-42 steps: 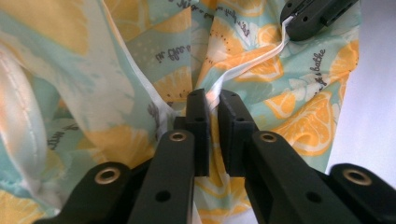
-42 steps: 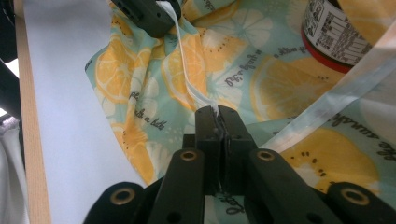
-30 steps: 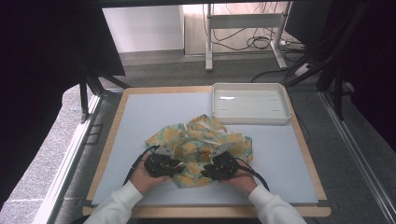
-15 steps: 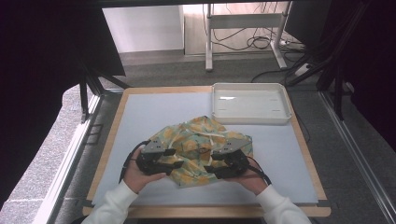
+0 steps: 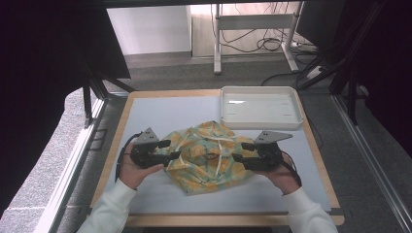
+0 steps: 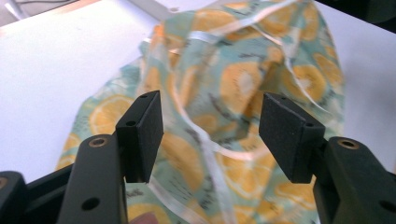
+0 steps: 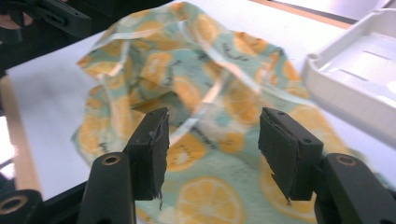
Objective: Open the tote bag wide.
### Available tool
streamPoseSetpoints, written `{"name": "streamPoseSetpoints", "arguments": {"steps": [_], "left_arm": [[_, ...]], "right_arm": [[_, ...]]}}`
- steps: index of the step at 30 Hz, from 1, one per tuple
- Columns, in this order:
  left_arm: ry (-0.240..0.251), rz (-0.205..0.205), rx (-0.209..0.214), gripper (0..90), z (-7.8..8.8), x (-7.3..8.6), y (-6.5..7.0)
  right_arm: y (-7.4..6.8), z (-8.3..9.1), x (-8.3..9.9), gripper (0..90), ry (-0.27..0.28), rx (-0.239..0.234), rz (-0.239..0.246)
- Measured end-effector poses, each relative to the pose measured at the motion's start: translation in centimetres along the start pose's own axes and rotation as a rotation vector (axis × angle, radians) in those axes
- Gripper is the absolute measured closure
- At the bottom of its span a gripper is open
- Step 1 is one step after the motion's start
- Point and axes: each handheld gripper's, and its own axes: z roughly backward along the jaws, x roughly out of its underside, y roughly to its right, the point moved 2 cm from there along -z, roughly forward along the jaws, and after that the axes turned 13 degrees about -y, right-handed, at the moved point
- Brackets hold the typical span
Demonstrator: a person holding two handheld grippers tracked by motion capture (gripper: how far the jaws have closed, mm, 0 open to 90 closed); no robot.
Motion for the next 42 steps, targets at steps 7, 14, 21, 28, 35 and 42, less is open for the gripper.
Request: {"name": "streamPoseSetpoints", "arguments": {"steps": [7,14,21,28,35,42], "left_arm": [[-0.016,0.039,-0.028,39.4,-0.7,-1.2,-1.3],[-0.046,0.083,0.018,40.6,-1.8,-1.3,-2.6],[-0.103,0.078,0.047,65.8,-3.4,-0.8,-3.0],[-0.104,0.065,0.079,88.2,-3.4,-0.7,-2.8],[-0.087,0.055,0.089,89.2,-3.0,-0.7,-2.6],[-0.082,0.059,0.092,89.0,-2.8,-0.7,-2.8]], "right_arm": [[1.0,-0.6,-1.4,42.2,-0.006,0.017,-0.008],[1.5,-1.3,-1.7,41.8,-0.018,0.022,-0.015],[1.9,-1.2,-1.4,41.8,-0.014,0.029,-0.037],[2.2,-0.9,-1.3,41.8,-0.004,0.034,-0.045],[2.3,-0.9,-1.4,41.8,-0.007,0.044,-0.039],[2.4,-1.5,-2.4,41.8,-0.017,0.066,-0.021]]}}
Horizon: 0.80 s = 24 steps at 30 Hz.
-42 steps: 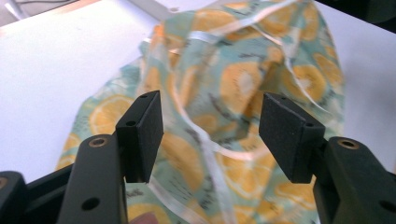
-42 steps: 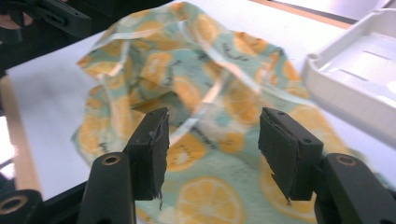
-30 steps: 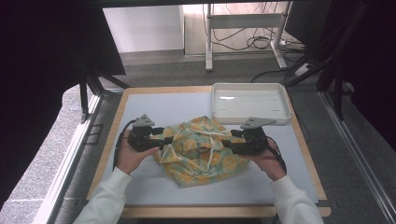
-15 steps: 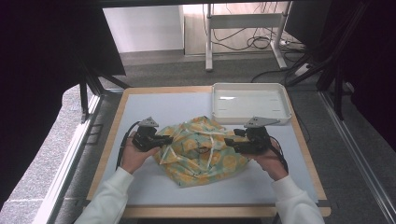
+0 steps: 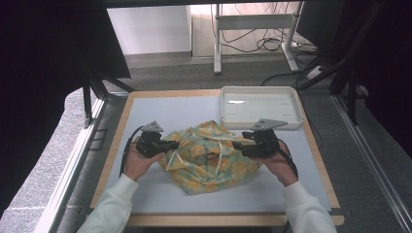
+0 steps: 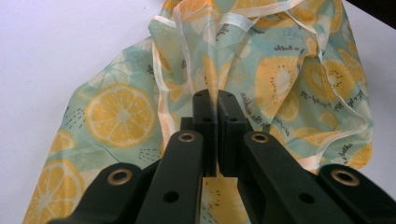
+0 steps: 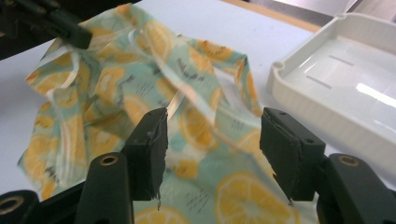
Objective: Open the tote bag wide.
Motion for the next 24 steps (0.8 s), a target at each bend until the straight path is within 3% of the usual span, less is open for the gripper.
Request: {"name": "streamPoseSetpoints", "arguments": {"steps": [7,14,17,19,24], "left_arm": [[0.002,0.001,0.007,88.9,0.0,0.0,0.0],[0.005,0.002,0.009,88.8,0.1,0.0,-0.1],[0.007,0.002,0.014,88.8,0.1,0.1,-0.1],[0.012,-0.001,0.016,88.8,0.1,0.1,0.0],[0.047,-0.011,0.011,88.7,0.7,0.1,0.3]], "right_arm": [[-0.3,-1.2,-1.5,42.1,-0.020,-0.010,0.023],[-0.3,-3.6,-1.7,44.0,-0.110,0.028,0.052],[-0.2,-4.3,-1.4,53.9,-0.135,0.032,0.043],[0.1,-4.3,-1.3,68.1,-0.143,0.023,0.040],[0.2,-3.1,-1.5,86.4,-0.060,-0.034,0.019]]}}
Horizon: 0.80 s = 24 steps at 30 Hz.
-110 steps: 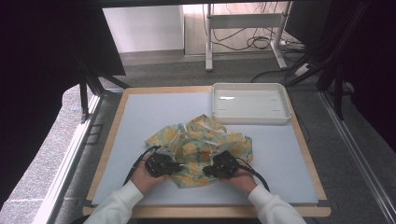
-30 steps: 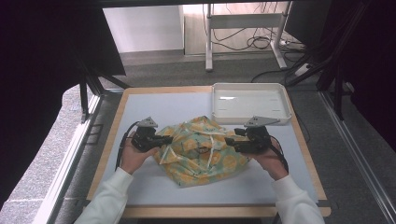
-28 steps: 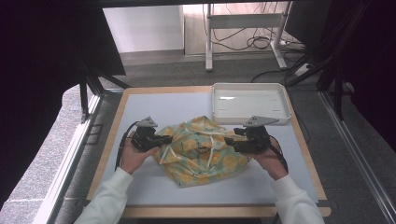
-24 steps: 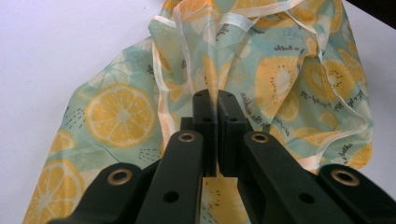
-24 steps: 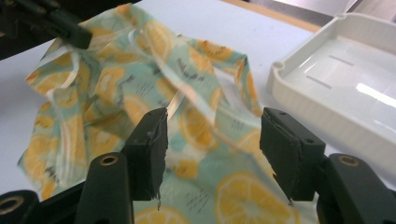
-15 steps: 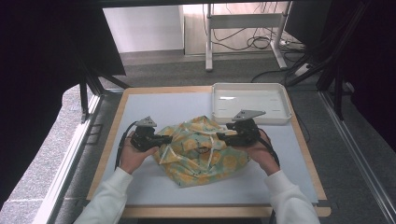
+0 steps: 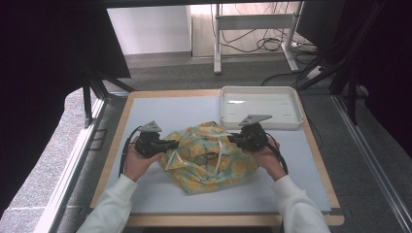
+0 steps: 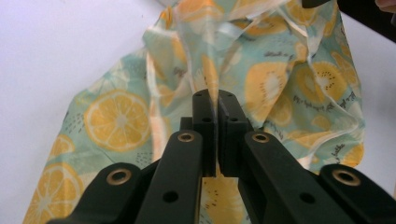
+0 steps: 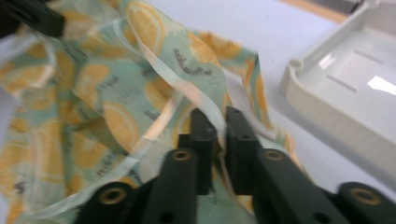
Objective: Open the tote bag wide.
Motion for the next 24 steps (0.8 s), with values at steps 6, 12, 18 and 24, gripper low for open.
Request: {"name": "streamPoseSetpoints", "arguments": {"steps": [6,12,18,24], "left_arm": [[0.027,-0.004,0.025,88.8,0.8,0.0,0.3],[0.026,-0.024,0.077,88.7,1.5,1.2,1.0],[0.027,-0.037,0.120,88.6,1.9,2.1,1.9],[0.013,-0.055,0.130,88.6,1.5,2.3,2.5]], "right_arm": [[-0.3,1.2,0.1,88.7,0.050,-0.038,0.004],[-1.5,2.4,1.1,88.6,0.075,-0.083,0.028],[-2.9,3.7,2.5,88.6,0.090,-0.106,0.057],[-3.7,3.9,3.3,88.5,0.081,-0.124,0.068]]}}
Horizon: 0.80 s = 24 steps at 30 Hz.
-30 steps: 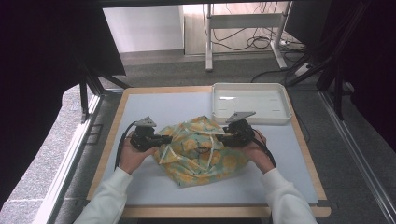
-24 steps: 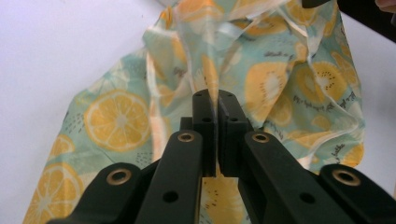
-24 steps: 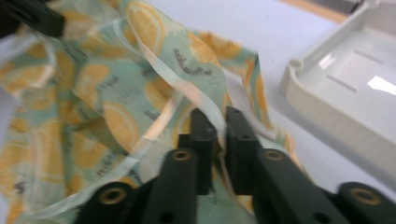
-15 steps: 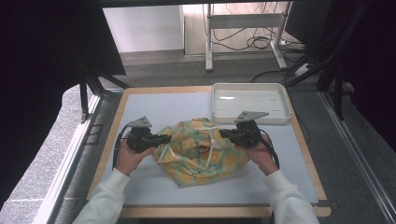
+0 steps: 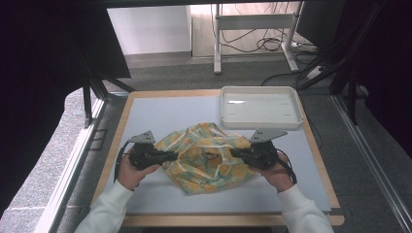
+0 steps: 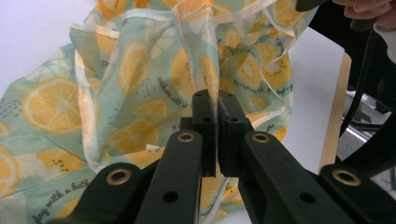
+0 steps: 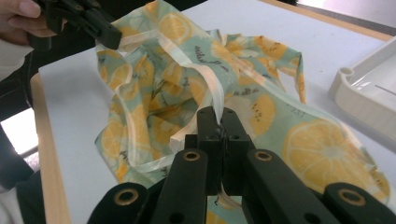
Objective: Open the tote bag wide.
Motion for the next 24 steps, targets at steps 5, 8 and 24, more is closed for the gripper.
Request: {"name": "streamPoseSetpoints", "arguments": {"steps": [5,8,24], "left_arm": [[-0.020,-0.008,0.016,88.5,-0.5,0.2,0.3],[-0.036,-0.006,0.020,88.4,-1.0,0.6,0.3],[-0.119,-0.002,0.045,89.4,-2.4,2.8,0.3]], "right_arm": [[-0.5,-0.1,0.7,88.4,-0.022,-0.008,0.018],[-0.7,-0.5,1.5,88.3,-0.043,-0.019,0.018],[-0.9,-2.3,5.9,88.7,-0.197,-0.084,-0.026]]}}
